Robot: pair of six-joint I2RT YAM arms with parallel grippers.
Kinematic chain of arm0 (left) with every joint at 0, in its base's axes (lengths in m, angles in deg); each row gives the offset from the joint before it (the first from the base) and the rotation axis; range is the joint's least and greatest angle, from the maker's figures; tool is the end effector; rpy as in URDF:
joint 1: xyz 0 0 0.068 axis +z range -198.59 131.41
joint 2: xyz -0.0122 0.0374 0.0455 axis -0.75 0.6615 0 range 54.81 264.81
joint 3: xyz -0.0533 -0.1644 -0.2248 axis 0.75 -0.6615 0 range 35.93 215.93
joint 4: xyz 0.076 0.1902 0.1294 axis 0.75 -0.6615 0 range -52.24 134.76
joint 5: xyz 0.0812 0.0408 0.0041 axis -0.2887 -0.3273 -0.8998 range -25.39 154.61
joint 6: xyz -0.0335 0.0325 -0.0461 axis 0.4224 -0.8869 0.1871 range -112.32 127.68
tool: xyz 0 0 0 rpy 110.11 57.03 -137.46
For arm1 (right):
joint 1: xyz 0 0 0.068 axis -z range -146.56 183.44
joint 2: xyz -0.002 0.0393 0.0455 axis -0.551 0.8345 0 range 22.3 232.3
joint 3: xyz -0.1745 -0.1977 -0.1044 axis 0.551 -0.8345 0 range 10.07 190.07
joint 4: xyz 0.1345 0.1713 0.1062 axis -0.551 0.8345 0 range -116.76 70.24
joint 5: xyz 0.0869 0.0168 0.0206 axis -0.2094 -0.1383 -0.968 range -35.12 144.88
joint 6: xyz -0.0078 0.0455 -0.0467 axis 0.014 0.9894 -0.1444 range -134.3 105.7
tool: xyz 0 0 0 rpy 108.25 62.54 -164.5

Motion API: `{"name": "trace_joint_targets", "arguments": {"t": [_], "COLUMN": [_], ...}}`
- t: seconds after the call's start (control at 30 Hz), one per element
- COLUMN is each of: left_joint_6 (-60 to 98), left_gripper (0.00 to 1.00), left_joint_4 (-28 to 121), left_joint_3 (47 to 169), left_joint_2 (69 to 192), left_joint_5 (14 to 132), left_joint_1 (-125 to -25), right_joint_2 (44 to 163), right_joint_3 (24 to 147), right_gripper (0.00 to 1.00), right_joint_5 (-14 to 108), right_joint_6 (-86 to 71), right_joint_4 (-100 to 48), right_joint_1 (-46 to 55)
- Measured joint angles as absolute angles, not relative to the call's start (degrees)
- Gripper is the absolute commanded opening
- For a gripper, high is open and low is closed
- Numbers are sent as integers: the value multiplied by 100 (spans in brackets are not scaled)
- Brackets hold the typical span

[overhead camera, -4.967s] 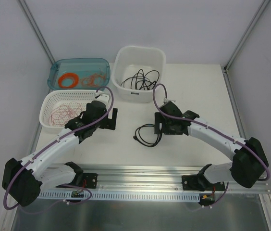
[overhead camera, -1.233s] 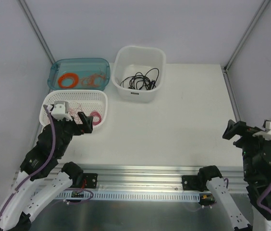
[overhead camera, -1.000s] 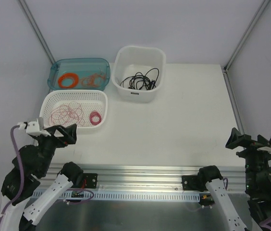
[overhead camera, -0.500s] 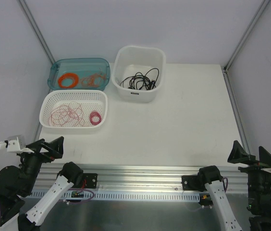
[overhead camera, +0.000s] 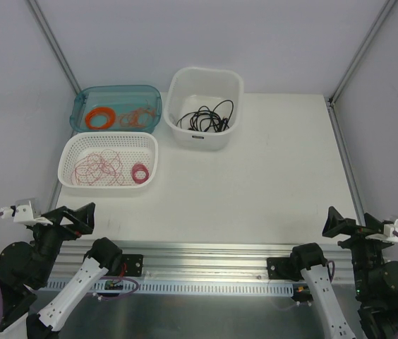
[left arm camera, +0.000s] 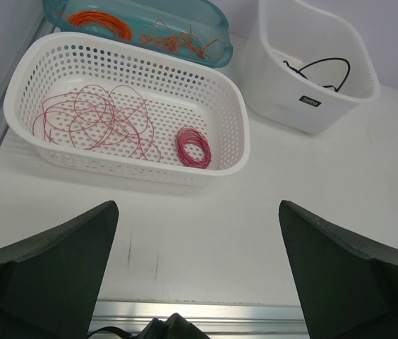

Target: Untangle the cables

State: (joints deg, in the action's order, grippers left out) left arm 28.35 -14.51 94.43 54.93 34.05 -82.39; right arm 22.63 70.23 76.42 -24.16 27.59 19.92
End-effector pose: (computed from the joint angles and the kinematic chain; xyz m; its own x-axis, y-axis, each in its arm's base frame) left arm -0.0436 0.0608 0.3348 -0.0320 -0.3443 -0.9383 0.0484 0.9372 -0.3455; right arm -0.0663 -0.0354 0.3508 0.0678 -0.1476 -0.9867 0.1518 0.9790 -0.1360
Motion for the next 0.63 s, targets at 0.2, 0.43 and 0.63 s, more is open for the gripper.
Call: {"name": "trace_joint_targets", "arguments": {"t": [0.2,0.43,0.63], "left_joint_6": [2877,2920,2922], "left_gripper": [99,99,99], "left_joint_4": [-1471,-1475,-1479], "left_joint_3": [9443,9443,9443], "left_joint_2": [5493,5493,5493], "left_joint_5": [3405,3403,3403], "left_joint_1": [-8239,-8239,-8239], "right_joint_2": [2263,2263,2263], "right_joint_3": [6964,6947,6925], "right_gripper": [97,97,97], "right_joint_5": [7618,7618,7614], "right_joint_6": [-2412,-2403,-2423], "right_joint_4": [2794,2796,2796], "right_joint_1": [1992,1992,1992]}}
